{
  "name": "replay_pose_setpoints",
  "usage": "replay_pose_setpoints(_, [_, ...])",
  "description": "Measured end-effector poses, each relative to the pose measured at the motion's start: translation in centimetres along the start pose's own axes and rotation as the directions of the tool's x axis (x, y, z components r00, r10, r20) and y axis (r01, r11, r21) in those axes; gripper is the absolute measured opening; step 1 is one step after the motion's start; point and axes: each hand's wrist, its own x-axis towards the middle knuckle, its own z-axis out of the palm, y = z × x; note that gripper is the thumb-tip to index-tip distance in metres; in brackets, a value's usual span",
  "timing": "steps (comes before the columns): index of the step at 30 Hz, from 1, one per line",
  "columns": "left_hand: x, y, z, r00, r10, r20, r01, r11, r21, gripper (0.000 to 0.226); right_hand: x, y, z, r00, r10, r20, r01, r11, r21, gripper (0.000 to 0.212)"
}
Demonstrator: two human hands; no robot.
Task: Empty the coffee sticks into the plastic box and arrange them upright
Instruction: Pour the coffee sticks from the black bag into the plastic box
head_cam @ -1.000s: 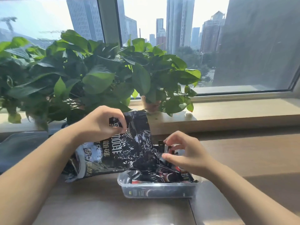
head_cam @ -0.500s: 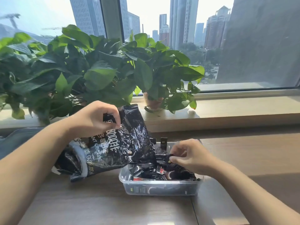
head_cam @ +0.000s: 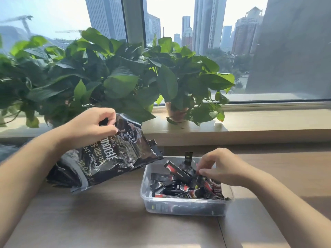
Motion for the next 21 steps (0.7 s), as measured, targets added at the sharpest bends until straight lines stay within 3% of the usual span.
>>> replay_pose_setpoints(3, [-0.5,-0.4,-0.2,1.0,-0.019,0.014,0.02,0.999,-0.037,0.027,0.0,-0.4,0.5,1.0,-0.001,-0.009,0.001,1.0,0.011,0.008])
replay_pose_setpoints(7, [-0.6,-0.2,0.5,0.999,-0.017,0.041,0.018,0.999,-0.027,0.028,0.2,-1.2,1.4,0.977,-0.156,-0.148,0.17,0.982,0.087,0.003])
replay_pose_setpoints(11, [-0.3,0.3,1.2,0.999,0.01,0.05,-0.009,1.0,-0.011,0.027,0.8,-3.2,2.9,0.94,-0.259,-0.223,0.31,0.921,0.236,0.023])
replay_pose_setpoints(15, [-0.1,0.7,1.6,1.0,0.023,0.003,-0.023,0.999,-0.024,0.027,1.1,-4.5,3.6,0.939,-0.288,-0.188,0.336,0.886,0.32,0.026])
replay_pose_setpoints(19, [-0.6,0.3,1.6,0.998,0.034,-0.05,-0.035,0.999,-0.009,0.028,1.0,-4.6,3.9,0.945,-0.271,-0.183,0.32,0.884,0.341,0.01])
replay_pose_setpoints(21, [-0.8,0.0,1.5,0.998,0.035,-0.061,-0.032,0.999,0.041,0.035,0.8,-5.1,3.9,0.959,-0.27,-0.083,0.281,0.885,0.37,0.013])
